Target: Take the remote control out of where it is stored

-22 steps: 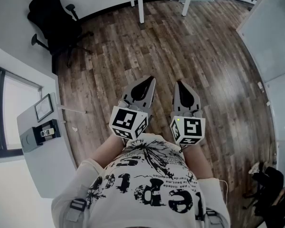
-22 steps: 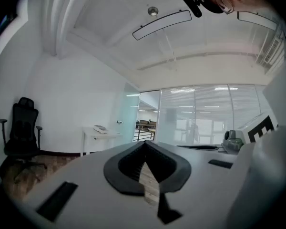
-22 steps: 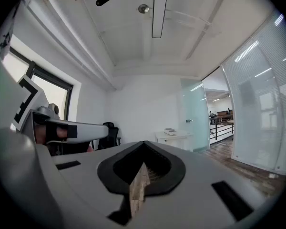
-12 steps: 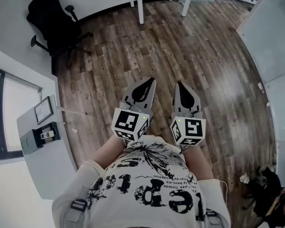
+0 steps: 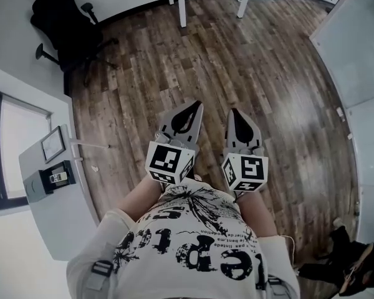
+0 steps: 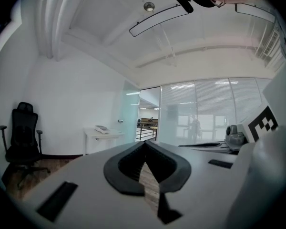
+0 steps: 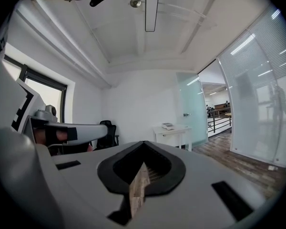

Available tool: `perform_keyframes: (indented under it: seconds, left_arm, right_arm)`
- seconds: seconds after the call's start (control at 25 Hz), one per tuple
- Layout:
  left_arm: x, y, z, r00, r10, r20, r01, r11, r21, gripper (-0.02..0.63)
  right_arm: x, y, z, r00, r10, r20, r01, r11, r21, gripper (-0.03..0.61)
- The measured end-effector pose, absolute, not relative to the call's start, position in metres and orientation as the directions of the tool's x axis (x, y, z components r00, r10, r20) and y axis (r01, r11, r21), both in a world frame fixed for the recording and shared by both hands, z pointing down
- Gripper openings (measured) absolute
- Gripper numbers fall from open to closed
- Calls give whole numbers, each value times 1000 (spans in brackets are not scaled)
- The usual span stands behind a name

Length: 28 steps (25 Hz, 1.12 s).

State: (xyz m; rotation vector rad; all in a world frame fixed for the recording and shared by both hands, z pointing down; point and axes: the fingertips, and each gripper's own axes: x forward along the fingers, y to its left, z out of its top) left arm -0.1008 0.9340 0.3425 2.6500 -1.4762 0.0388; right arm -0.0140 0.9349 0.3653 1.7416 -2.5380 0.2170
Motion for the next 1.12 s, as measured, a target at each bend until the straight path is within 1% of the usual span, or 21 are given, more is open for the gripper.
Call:
perform_keyframes:
  seconds: [0.2, 0.44, 0.72, 0.88, 1.12]
  left_arm:
    - [-113, 903, 345, 518, -852, 83, -855, -512, 80, 6]
    - [-125, 849, 347, 537, -839, 82, -841, -526, 129, 6]
    - [-134, 770, 330, 590, -807, 36, -805, -584, 108, 6]
    - [-142, 723, 325, 632, -774, 47, -773, -625, 109, 6]
    - [-171, 657, 318, 638, -768, 55, -769, -631, 100, 6]
  right_arm:
    - [-21, 909, 373, -352, -926, 137, -935, 339, -110, -3]
    - [-32, 864, 376, -320, -936, 148, -946, 308, -101, -3]
    - [-44, 786, 361, -291, -947, 136, -956, 284, -68, -3]
    - [-55, 737, 354, -263, -955, 136, -965, 257, -61, -3]
    - [-81, 667, 350, -259, -957, 130, -965, 250, -84, -2]
